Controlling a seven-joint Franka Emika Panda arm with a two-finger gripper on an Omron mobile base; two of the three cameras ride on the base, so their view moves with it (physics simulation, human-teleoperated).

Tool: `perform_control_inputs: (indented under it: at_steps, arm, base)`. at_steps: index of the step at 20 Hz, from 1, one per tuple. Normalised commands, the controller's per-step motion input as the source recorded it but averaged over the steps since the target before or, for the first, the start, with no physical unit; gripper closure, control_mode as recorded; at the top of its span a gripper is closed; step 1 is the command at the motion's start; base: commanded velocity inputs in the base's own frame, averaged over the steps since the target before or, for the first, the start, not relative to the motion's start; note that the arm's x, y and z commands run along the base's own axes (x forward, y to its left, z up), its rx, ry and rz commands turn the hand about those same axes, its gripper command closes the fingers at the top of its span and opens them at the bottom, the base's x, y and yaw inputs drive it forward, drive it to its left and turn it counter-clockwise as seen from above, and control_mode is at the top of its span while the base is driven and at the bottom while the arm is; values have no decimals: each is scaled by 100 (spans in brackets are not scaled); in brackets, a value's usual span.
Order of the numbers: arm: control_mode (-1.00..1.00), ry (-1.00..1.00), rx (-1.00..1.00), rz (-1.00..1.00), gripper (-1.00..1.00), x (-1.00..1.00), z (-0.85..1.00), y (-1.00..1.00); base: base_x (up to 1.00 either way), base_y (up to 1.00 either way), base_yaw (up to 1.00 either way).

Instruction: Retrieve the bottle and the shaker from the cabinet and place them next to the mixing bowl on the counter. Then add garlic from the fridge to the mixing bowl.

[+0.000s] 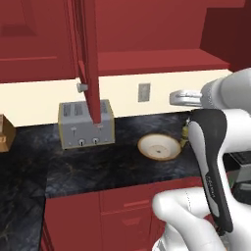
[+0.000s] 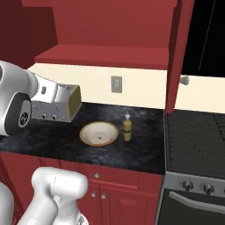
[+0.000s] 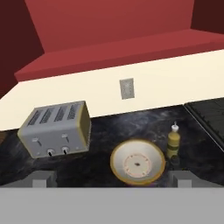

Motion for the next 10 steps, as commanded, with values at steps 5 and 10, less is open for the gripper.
perform_control_inputs:
  at_steps: [5, 10]
  arm:
    - [100, 0, 0, 0, -100, 0, 0, 0]
    - [100, 0, 0, 0, -100, 0, 0, 0]
  base:
    - [-84, -16, 0]
    - [-40, -38, -4]
